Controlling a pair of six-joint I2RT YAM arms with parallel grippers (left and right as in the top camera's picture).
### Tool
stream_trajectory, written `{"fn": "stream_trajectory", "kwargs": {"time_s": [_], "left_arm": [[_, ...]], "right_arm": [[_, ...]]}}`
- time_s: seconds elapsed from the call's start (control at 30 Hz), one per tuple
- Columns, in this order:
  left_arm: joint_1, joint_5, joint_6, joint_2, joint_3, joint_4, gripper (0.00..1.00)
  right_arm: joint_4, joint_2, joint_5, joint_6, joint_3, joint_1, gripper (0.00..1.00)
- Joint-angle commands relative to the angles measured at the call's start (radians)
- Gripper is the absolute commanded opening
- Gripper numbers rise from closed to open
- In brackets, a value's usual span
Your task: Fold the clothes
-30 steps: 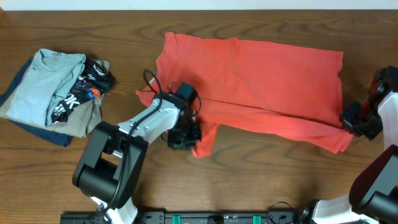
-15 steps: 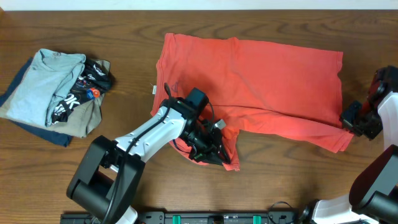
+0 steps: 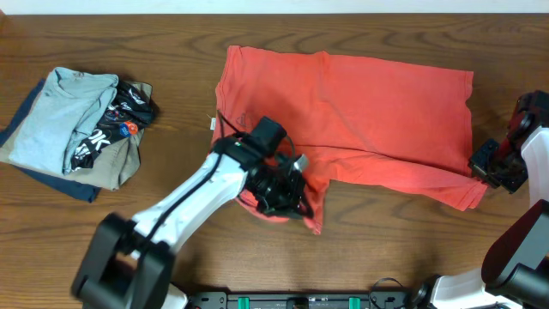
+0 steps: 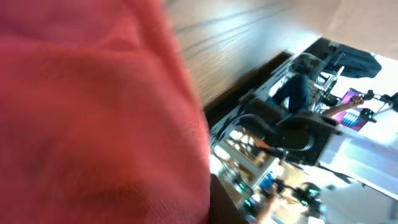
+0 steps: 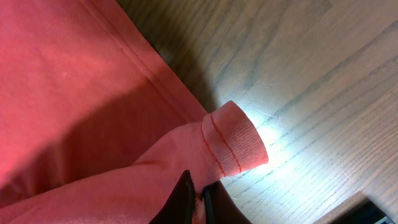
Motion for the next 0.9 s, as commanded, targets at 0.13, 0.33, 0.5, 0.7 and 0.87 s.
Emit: {"fn": "stream_trajectory", "kwargs": {"time_s": [0.13, 0.33, 0.5, 0.7, 0.87], "left_arm": [[-0.008, 0.025, -0.171, -0.145, 0.037, 0.352, 0.08], [-0.041, 0.096, -0.242, -0.149, 0.032, 0.413, 0.08], [-0.084, -0.251, -0.192, -0.147, 0.027, 0.112, 0.08], [-0.136, -0.349, -0.174, -0.14, 0.024, 0.018, 0.08], [-0.194, -0.35, -0.167, -0.14, 0.024, 0.034, 0.16]], "right_arm": [[-0.005, -0.003, 0.021, -0.013, -0.002, -0.001, 0.06], [-0.005, -0.003, 0.021, -0.013, -0.002, -0.001, 0.06], [0.0, -0.003, 0.021, -0.013, -0.002, -0.001, 0.06], [-0.002, -0.003, 0.021, -0.013, -0.002, -0.001, 0.06], [-0.002, -0.003, 0.021, -0.013, -0.002, -0.001, 0.06]]}}
